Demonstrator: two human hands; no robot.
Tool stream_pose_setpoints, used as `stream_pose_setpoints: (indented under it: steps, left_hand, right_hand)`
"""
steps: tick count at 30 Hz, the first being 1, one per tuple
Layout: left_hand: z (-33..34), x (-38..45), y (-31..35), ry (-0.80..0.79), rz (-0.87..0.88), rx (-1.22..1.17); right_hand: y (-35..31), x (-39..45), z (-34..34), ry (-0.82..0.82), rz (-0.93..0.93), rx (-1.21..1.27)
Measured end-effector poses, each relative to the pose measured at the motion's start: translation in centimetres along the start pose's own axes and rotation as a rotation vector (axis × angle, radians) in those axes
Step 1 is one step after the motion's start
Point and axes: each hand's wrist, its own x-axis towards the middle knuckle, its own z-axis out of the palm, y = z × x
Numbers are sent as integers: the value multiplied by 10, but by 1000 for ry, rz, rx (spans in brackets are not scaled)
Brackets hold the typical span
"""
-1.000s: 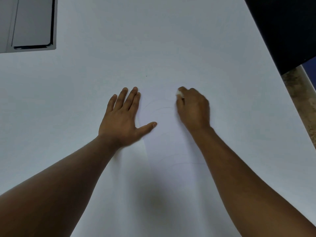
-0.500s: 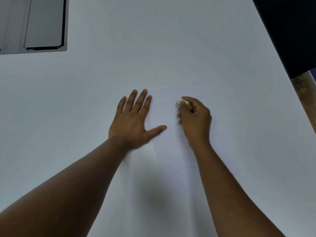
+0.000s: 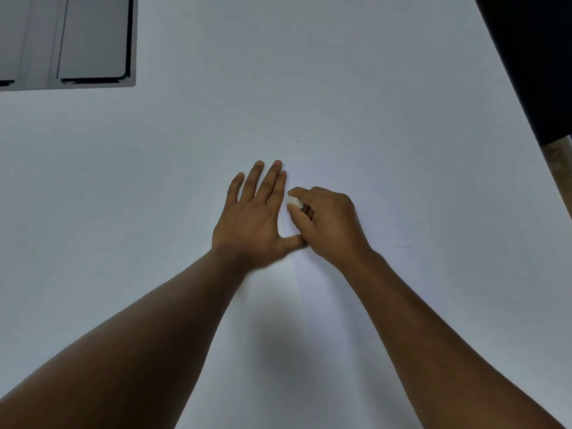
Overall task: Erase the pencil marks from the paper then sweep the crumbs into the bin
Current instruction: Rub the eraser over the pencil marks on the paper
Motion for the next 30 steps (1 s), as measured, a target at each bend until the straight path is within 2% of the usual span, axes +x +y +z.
stream_pose_setpoints:
  steps: [3,6,8,15,19,23,27,30]
  left_hand:
    - [1,-1,0,15,3,-4]
    - [-1,0,2,3,-19,-9]
    - [-1,0,3,-3,-27,-6]
    - [3,0,-2,10,1,18]
    - [0,0,2,-4,-22,8]
    - [0,0,2,3,-35,10]
    - [1,0,1,15,-8,0]
    - [0,0,1,7,-9,-6]
  right_hand:
    - [-2,3,-2,-22,-95,-77]
    - [13,15,-13,13,-12,-174]
    - [20,21,-17,36,30,-167]
    - [-2,-5,1,19,-83,-94]
    - [14,16,-6,78,57,-214]
    - [18,18,-9,177,173,-15]
    - [16,6,-7,198,348,170]
    - [18,8,-12,283,555,511]
